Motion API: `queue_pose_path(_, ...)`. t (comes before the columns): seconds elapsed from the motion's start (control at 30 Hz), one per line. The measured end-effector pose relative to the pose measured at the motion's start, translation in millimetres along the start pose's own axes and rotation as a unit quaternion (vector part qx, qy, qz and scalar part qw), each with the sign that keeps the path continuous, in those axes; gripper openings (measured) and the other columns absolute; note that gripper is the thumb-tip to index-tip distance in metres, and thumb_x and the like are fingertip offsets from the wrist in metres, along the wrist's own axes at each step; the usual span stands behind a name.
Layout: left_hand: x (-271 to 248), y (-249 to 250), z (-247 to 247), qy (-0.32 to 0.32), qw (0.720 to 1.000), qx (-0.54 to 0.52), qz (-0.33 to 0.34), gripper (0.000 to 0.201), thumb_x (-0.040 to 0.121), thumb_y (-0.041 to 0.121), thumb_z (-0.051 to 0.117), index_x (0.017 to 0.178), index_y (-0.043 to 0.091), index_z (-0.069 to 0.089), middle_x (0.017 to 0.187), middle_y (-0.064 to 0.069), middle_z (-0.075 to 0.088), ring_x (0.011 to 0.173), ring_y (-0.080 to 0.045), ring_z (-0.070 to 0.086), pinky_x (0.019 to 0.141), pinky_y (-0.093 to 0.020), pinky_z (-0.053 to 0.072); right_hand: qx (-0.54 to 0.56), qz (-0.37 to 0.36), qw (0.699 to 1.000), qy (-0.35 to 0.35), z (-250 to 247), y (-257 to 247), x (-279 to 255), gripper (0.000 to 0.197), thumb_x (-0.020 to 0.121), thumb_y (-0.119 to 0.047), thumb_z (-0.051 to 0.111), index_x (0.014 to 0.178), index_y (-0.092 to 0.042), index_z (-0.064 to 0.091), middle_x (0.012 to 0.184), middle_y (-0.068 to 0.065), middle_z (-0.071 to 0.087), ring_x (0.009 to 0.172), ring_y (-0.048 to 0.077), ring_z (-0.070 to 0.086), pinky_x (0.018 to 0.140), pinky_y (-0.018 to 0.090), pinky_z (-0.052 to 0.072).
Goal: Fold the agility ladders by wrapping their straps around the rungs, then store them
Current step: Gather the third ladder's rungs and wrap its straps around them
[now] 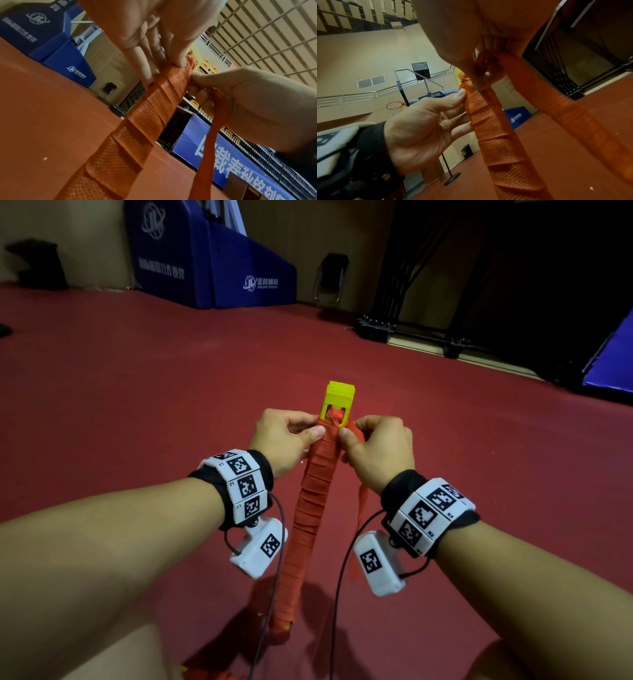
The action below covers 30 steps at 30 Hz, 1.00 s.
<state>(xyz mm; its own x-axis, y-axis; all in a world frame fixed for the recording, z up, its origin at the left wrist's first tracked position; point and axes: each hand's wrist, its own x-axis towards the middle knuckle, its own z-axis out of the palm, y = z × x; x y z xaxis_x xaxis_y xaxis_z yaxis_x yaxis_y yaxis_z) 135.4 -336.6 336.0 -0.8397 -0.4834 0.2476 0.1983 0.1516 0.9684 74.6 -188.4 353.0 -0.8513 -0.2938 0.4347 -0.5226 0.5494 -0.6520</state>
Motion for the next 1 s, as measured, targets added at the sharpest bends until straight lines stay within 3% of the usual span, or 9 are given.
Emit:
queue_pose_path(0.13,-2.5,6.4,-3.5,-0.010,1.000,-0.018,0.003,0.020,0.089,-0.001,0.072,0.108,0.005,0.072,0.085,-0.002,0.072,0.081,-0.016,0.069,0.074,-0.033,0.063,0.014,-0.013,1.000,0.025,-1.0,-6.0,-2.3,0.021,0.083,-0.039,0.070,0.079,-0.019,0.073,0.072,-0.003,0.072,0.076,0.022,0.069,0.076,0.037,0.056)
queue_pose_path(0.2,-4.1,8.8,-3.6,-0.023,0.999,-0.032,0.007,0.017,0.088,-0.005,0.071,0.097,0.009,0.073,0.082,-0.001,0.072,0.078,-0.014,0.070,0.073,-0.032,0.063,0.016,-0.003,0.999,0.032,-0.6,-4.8,-0.2,0.020,0.082,-0.040,0.071,0.081,-0.020,0.072,0.073,-0.003,0.073,0.077,0.022,0.070,0.077,0.038,0.057)
queue_pose_path(0.37,-6.4,5.7,-1.1,-0.036,0.999,-0.028,0.006,0.022,0.081,-0.006,0.078,0.081,0.015,0.069,0.082,-0.008,0.075,0.081,-0.021,0.071,0.079,-0.049,0.062,0.020,0.046,0.999,0.018,3.0,-2.8,1.7,0.024,0.076,-0.046,0.065,0.073,-0.022,0.064,0.067,0.000,0.071,0.076,0.026,0.071,0.077,0.040,0.058)
queue_pose_path(0.5,-6.7,3.7,-0.7,-0.035,0.999,-0.013,0.014,0.027,0.073,-0.004,0.085,0.072,0.017,0.067,0.086,-0.021,0.074,0.078,-0.023,0.070,0.079,-0.059,0.060,0.032,0.027,0.999,-0.007,0.7,-7.0,-2.2,0.012,0.082,-0.031,0.065,0.078,-0.020,0.070,0.068,-0.002,0.072,0.080,0.023,0.071,0.080,0.039,0.057)
queue_pose_path(0.57,-6.1,3.4,-2.1,-0.025,0.999,-0.010,0.023,0.030,0.067,0.002,0.090,0.064,0.023,0.068,0.079,-0.017,0.073,0.074,-0.022,0.068,0.076,-0.061,0.060,0.051,0.012,0.998,-0.032,-0.5,-10.3,-6.0,0.011,0.082,-0.026,0.064,0.083,-0.020,0.073,0.074,-0.002,0.073,0.080,0.022,0.070,0.079,0.039,0.057)
queue_pose_path(0.67,-3.9,1.7,-3.8,-0.009,0.999,0.008,0.043,0.031,0.049,0.033,0.094,0.060,0.026,0.066,0.070,-0.013,0.071,0.066,-0.019,0.064,0.071,-0.060,0.060,0.096,0.007,0.993,-0.065,-3.1,-12.7,-8.4,0.010,0.082,-0.020,0.062,0.082,-0.020,0.072,0.069,-0.001,0.072,0.071,0.020,0.070,0.075,0.043,0.057)
queue_pose_path(0.77,1.0,-3.3,-5.2,0.003,0.998,0.024,0.058,0.038,0.043,0.049,0.091,0.064,0.027,0.067,0.072,-0.012,0.073,0.067,-0.026,0.069,0.068,-0.061,0.059,0.128,-0.002,0.988,-0.092,-8.2,-16.4,-8.3,0.007,0.079,-0.021,0.066,0.079,-0.018,0.072,0.066,-0.001,0.071,0.069,0.022,0.068,0.072,0.046,0.056)
queue_pose_path(0.87,3.3,-3.3,-9.6,0.019,0.997,0.038,0.065,0.045,0.039,0.054,0.090,0.074,0.035,0.069,0.073,-0.002,0.073,0.067,-0.029,0.070,0.068,-0.055,0.061,0.146,-0.012,0.982,-0.117,-9.6,-21.4,-9.9,0.022,0.071,-0.037,0.065,0.079,-0.018,0.072,0.067,-0.001,0.070,0.070,0.025,0.068,0.070,0.046,0.057)
queue_pose_path(1.0,3.0,-1.0,-14.1,0.039,0.993,0.073,0.080,0.075,0.050,0.031,0.100,0.114,0.033,0.061,0.108,0.010,0.070,0.060,-0.009,0.055,0.061,-0.037,0.057,0.137,-0.024,0.980,-0.143,-9.8,-20.6,-8.6,0.017,0.072,-0.034,0.064,0.080,-0.020,0.071,0.063,-0.003,0.062,0.062,0.017,0.057,0.068,0.047,0.055)
